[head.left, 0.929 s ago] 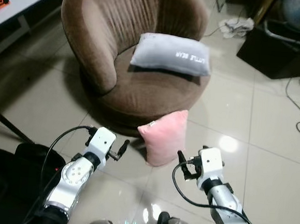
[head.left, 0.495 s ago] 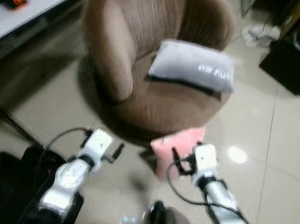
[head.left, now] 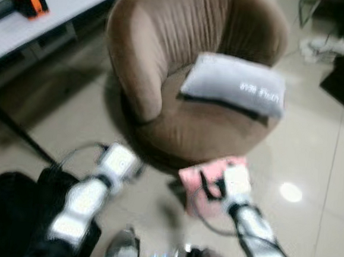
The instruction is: Move the pillow to the sofa from floor
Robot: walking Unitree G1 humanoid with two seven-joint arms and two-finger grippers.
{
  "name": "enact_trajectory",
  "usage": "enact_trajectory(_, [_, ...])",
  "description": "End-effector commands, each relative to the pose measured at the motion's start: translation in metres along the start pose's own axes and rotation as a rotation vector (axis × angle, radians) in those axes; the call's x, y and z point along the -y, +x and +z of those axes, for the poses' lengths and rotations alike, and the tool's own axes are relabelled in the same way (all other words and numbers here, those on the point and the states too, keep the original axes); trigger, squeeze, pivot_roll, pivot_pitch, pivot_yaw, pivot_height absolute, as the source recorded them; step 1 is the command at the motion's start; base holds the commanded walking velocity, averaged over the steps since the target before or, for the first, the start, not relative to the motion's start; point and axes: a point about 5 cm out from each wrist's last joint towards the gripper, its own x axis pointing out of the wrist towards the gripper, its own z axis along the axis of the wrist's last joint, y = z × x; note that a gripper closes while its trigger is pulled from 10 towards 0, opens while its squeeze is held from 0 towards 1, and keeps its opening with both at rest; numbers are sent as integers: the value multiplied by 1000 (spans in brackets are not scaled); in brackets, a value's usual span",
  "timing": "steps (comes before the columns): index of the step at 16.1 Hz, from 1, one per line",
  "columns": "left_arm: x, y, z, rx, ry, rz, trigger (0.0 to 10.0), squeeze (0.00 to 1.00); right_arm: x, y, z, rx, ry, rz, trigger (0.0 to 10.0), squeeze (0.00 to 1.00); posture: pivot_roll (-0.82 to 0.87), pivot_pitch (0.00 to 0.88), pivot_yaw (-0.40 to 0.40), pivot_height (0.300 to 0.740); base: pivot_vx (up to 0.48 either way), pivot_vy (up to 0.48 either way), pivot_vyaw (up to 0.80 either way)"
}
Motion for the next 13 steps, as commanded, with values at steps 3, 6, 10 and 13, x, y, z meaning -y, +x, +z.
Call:
enact_trajectory(3, [-1,-4,-5,-25,29,-20,10000,0,-3,1,3,2,1,13,10000,122,72,215,-22,740,0,-480,0])
enact_trajectory(6, [2,-3,-5,-31,48,-33,10000,0,-3,2,3,1,-3,18,10000,129,72,218,-22,740,0,-480,0])
enact_trajectory(10, [-2,-3,-3,-8,16,-2,10000,0,-5,2,3,-7,-10,25,10000,141,74,220,-23,740,0,-240,0])
enact_trajectory(13, [-3,-4,-5,-19,12,1,10000,0,-6,1,3,-9,-15,28,10000,153,74,216,-22,740,0,0,0])
